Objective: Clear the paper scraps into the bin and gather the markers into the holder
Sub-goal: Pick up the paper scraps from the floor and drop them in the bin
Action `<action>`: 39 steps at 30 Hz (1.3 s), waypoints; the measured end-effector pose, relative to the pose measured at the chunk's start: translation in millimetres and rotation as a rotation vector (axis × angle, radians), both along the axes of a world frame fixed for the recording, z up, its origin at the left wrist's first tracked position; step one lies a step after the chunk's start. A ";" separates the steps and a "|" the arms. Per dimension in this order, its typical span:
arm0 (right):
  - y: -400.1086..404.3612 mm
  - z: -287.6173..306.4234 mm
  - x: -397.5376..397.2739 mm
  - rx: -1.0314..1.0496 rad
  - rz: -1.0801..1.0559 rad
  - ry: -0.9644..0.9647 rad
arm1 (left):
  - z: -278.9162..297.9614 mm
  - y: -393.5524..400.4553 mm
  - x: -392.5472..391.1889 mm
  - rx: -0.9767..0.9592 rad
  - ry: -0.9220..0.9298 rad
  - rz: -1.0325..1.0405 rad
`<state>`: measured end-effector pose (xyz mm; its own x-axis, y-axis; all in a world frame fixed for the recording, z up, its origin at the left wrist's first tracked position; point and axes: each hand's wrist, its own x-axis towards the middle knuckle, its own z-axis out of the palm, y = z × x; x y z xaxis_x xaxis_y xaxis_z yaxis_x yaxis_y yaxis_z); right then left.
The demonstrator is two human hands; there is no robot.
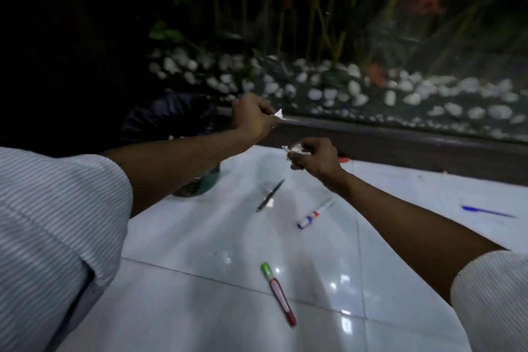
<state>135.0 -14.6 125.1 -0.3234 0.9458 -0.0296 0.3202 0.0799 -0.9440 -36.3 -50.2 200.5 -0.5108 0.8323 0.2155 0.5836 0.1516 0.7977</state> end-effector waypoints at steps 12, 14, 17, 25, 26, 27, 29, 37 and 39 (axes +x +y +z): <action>-30.9 76.1 -209.2 -0.047 0.219 0.257 | 10.8 -90.4 -174.6 0.004 -0.022 0.536; -37.2 74.1 -227.7 -0.065 0.237 0.258 | 8.5 -96.7 -184.4 -0.019 -0.027 0.548; -37.2 66.7 -242.3 -0.037 0.267 0.155 | 8.3 -98.9 -185.8 -0.109 -0.059 0.504; -29.1 63.7 -232.5 0.048 0.349 0.024 | 0.3 -88.2 -190.9 -0.243 -0.132 0.418; -28.5 64.8 -227.8 0.064 0.348 0.034 | -0.5 -84.5 -191.5 -0.231 -0.138 0.418; -29.7 66.2 -223.6 0.079 0.348 0.046 | -1.7 -81.4 -192.8 -0.225 -0.136 0.417; -30.5 65.9 -213.0 0.122 0.371 0.056 | -4.4 -72.7 -192.9 -0.218 -0.120 0.411; -31.2 67.5 -167.2 0.865 0.807 -0.528 | -10.5 -42.9 -186.6 -0.205 -0.012 0.409; -28.8 67.5 -160.1 1.006 0.798 -0.605 | -7.3 -36.5 -181.3 -0.200 -0.002 0.427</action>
